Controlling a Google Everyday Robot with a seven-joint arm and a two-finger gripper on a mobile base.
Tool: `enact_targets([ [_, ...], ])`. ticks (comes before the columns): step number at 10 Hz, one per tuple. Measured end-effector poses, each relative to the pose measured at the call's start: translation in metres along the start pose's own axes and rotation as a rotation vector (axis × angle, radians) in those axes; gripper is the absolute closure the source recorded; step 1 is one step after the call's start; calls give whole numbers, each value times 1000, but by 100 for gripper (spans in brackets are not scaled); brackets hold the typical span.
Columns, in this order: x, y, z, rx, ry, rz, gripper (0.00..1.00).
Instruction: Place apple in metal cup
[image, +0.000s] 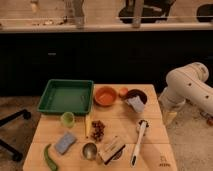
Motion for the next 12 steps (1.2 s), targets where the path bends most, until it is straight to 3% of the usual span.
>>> enact_targets([
  [8, -1, 0, -1, 10, -8, -4, 20],
  [12, -17, 1, -6, 30, -19, -55, 20],
])
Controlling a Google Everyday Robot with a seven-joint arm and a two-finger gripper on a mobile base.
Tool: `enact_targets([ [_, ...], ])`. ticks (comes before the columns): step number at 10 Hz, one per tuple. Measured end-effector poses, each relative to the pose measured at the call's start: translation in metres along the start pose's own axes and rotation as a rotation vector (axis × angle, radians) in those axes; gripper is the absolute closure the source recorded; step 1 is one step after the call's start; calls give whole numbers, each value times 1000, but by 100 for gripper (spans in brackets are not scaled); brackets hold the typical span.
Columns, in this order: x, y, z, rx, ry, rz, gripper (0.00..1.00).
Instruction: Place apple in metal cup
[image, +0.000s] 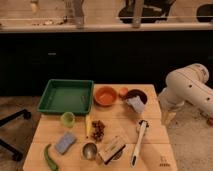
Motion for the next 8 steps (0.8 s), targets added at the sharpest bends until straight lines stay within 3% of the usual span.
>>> enact_targets([
  [5, -37, -17, 1, -7, 68, -67, 20],
  [8, -63, -44, 7, -19, 108, -93, 20],
])
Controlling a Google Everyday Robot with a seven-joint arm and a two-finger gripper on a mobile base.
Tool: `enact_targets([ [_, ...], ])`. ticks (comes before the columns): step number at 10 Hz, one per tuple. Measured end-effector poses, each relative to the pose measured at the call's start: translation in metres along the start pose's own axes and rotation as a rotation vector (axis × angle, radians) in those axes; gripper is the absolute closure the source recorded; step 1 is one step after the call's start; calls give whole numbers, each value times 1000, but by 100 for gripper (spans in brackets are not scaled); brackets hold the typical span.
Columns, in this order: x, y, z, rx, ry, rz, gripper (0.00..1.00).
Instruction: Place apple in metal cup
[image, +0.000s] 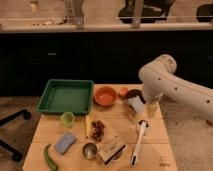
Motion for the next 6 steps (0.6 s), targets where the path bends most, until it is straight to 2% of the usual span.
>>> enact_targets([
  [2, -5, -15, 5, -23, 23, -1, 20],
  [4, -26, -42, 9, -32, 30, -24, 20],
  [6, -35, -56, 10, -38, 35, -33, 20],
])
